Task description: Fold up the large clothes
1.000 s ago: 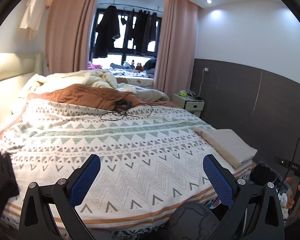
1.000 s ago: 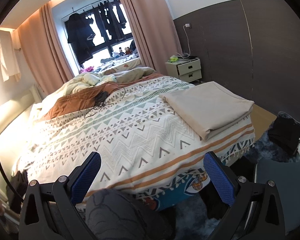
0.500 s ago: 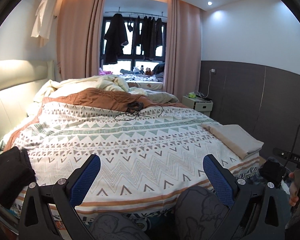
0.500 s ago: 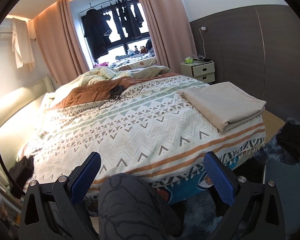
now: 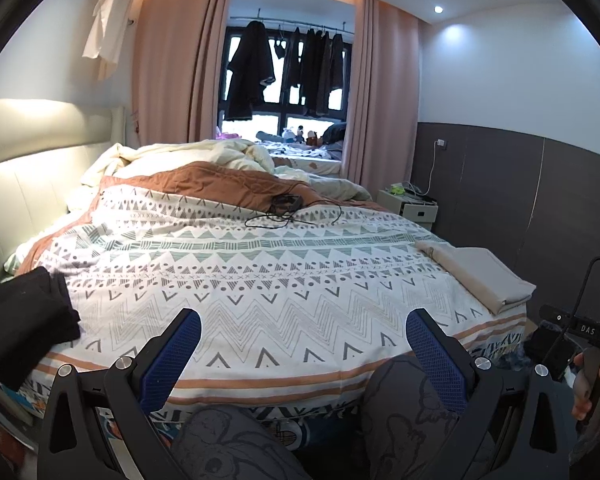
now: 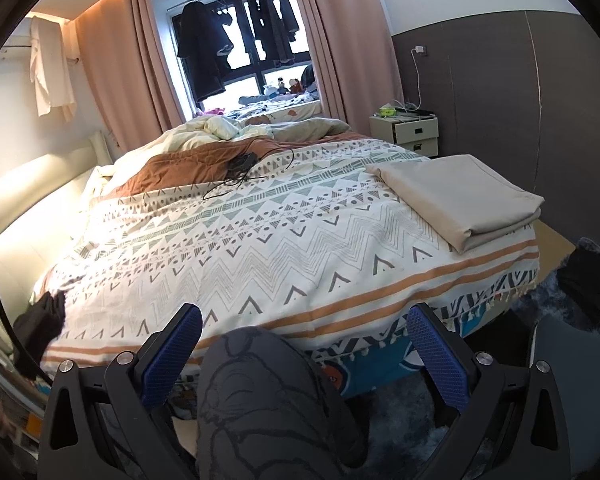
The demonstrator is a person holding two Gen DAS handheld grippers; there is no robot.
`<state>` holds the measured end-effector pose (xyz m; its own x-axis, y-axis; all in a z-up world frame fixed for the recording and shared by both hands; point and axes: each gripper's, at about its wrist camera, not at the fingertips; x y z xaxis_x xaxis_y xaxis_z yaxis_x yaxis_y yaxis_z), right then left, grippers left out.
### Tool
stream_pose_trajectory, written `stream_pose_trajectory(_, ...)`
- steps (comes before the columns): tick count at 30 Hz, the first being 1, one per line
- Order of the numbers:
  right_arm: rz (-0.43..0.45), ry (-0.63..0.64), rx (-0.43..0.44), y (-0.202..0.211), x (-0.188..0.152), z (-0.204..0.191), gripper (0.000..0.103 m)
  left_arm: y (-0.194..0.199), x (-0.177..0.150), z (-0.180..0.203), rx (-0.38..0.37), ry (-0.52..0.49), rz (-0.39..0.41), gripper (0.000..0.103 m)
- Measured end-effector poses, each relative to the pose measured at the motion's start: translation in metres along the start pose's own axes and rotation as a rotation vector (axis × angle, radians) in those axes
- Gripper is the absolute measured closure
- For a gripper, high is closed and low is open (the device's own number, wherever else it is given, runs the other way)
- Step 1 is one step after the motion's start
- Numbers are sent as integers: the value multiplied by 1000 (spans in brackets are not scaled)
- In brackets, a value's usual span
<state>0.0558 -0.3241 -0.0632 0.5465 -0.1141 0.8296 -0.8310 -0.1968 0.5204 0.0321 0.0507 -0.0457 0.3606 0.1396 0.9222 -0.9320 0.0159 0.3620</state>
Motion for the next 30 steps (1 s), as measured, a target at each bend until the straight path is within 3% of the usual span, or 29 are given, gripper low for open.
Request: stream_pose_trajectory(30, -19, 2, -11, -6, -5, -10, 0, 8, -3, 9, -33, 5, -3, 0)
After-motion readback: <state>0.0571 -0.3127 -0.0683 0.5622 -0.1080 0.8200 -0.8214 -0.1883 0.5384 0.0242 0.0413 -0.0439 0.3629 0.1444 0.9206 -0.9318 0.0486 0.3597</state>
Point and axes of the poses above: each gripper's, at about its wrist camera, not at the fingertips, and y roughly against the way its jaws point, z to its right, x to its top, and after that the axes turned 1 degree about -x, right-handed
